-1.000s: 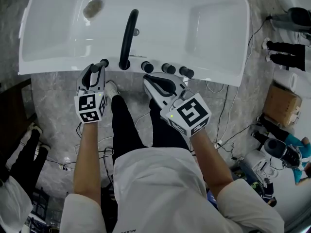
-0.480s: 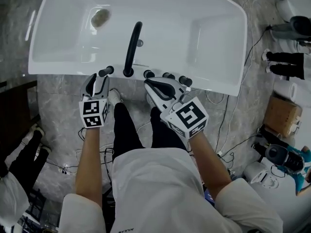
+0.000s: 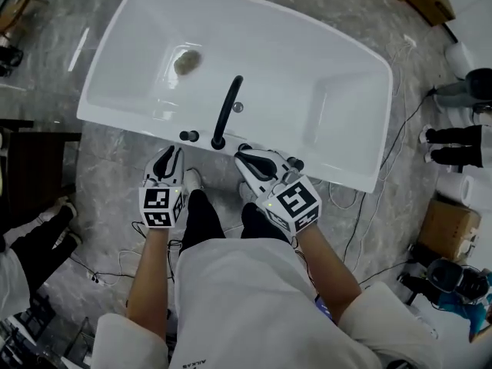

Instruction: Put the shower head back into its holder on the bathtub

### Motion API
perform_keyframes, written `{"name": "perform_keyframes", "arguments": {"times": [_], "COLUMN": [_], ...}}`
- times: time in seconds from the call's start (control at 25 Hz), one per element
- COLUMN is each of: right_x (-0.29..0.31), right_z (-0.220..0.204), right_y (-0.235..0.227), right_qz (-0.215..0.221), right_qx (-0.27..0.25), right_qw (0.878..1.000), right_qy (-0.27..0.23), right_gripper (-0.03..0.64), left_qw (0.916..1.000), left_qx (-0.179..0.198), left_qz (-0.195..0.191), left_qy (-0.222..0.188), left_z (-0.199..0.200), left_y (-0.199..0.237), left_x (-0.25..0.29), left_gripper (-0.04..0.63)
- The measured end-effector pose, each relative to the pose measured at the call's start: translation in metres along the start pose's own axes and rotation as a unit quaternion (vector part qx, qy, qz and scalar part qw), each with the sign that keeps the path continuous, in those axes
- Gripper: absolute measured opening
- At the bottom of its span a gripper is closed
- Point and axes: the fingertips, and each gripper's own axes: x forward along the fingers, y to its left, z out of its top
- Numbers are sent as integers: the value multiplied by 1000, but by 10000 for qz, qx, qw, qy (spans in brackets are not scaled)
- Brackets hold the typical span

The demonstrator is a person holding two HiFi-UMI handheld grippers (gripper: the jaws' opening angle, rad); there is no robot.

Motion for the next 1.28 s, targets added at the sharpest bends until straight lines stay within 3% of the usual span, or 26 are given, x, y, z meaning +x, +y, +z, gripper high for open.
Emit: {"name": "perform_keyframes", "arguments": {"times": [0.16,0.36,0.68,0.84,1.28], "right_x": [-11,-33,-76,-87,-98], "right_z": [13,21,41,38,32], "right_y": [6,12,30,38,52], "right_qz": [284,577,953,1133,983], "right_qx": [-202,-384,-698,-888,-831], "right_qw": [9993,9972,9908,9877,9900], "right_qy": [-139,-294,-662,-617,-580], "right_gripper": [17,18,18,17,17], "left_qw": [9993,9969,9925,9892,9859], "left_qx": [-35,-186,-444,-472,-504], "left_qz": [301,584,555,653,518], "left_qy": [-204,-496,-995,-1228,-1512], "left_z": [19,39,64,73,78], "left_y": [-8,-31,-84,-98,-102], "left_x": [-21,-49,-94,-118,-157], "left_gripper": [22,11,11,10,9]}}
